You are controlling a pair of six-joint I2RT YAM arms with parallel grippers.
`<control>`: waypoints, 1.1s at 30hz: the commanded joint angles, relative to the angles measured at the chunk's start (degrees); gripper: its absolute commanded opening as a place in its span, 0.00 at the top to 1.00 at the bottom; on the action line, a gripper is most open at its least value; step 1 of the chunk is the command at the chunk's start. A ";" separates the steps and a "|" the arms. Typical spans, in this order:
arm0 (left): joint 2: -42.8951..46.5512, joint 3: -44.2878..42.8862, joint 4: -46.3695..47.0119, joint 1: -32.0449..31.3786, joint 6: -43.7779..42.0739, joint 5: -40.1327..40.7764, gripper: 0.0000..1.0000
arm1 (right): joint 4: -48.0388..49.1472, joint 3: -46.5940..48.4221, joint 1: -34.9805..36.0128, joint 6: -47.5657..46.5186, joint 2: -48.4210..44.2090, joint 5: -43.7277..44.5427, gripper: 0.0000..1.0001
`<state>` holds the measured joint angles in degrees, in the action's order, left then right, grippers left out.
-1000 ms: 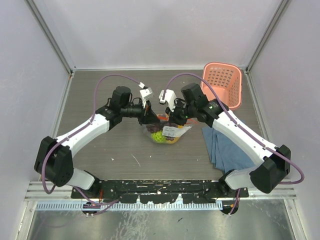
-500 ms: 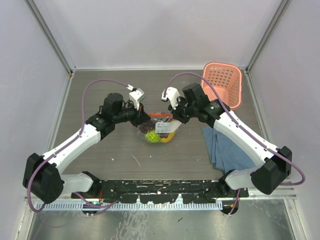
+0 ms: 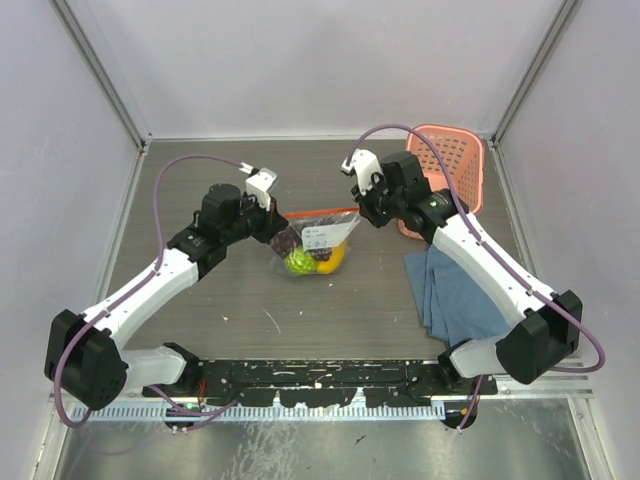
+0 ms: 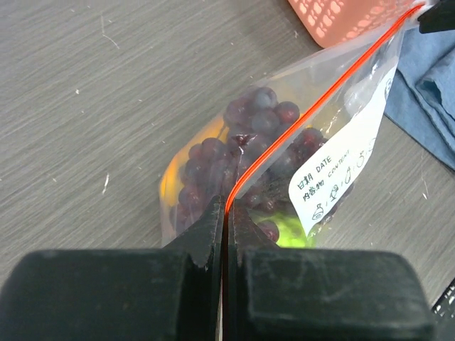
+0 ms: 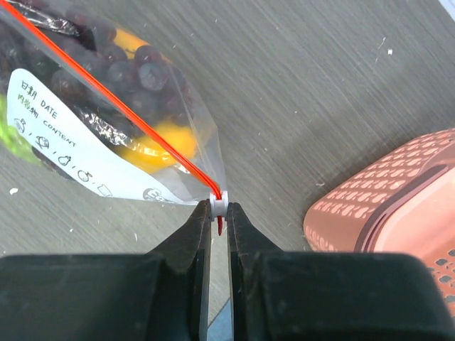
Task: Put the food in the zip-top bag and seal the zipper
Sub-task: Place the zipper food storage bag at the center of the board.
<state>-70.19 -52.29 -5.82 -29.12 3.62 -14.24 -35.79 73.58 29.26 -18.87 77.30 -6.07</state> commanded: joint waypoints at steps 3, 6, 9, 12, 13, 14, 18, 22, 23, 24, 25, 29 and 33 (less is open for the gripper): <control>-1.95 -4.94 5.40 3.44 -1.79 7.25 1.00 | 8.14 3.08 -2.77 -1.39 1.20 2.69 0.99; -5.30 -8.09 7.32 3.43 -3.19 7.38 1.00 | 13.50 2.90 -2.97 -3.14 1.70 -0.56 0.99; -7.05 -9.99 9.01 3.42 -4.72 5.94 1.00 | 17.54 3.07 -2.93 -3.33 2.62 -2.16 0.99; -7.64 -9.45 11.18 3.46 -5.27 4.09 1.00 | 21.14 1.34 -2.98 -3.97 3.07 -3.01 0.99; -7.79 -8.57 11.88 3.46 -5.07 3.20 0.99 | 22.09 0.39 -2.98 -4.04 3.19 -3.68 0.99; -7.83 -7.68 12.16 3.38 -4.77 2.50 0.98 | 22.69 -0.78 -2.97 -4.25 3.29 -4.81 0.99; -6.92 -2.36 12.71 3.07 -2.46 0.77 0.94 | 25.10 -7.60 -2.98 -2.99 2.61 -8.54 0.99; -5.65 2.62 13.69 2.00 0.80 -1.26 0.89 | 29.42 -15.33 -2.91 0.74 1.39 -11.46 0.99; -5.29 3.54 13.14 1.66 1.57 -1.33 0.88 | 29.86 -16.68 -2.92 1.59 1.25 -12.37 0.99; -4.74 4.36 12.53 1.41 2.43 -1.57 0.86 | 30.12 -17.92 -2.93 2.61 1.09 -13.18 0.99; -3.54 5.22 11.79 1.13 3.27 -1.99 0.82 | 30.37 -18.99 -2.97 4.03 0.80 -13.97 0.98; 3.57 8.22 9.08 0.89 7.44 -0.77 0.66 | 32.62 -23.99 -2.90 7.08 -2.59 -17.00 0.87; 11.34 9.52 4.96 0.90 11.67 3.00 0.46 | 34.07 -26.84 -2.97 9.64 -7.45 -19.58 0.70</control>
<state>-66.19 -42.89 0.45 -28.21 9.85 -14.17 -7.62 47.70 26.28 -13.21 76.27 -21.28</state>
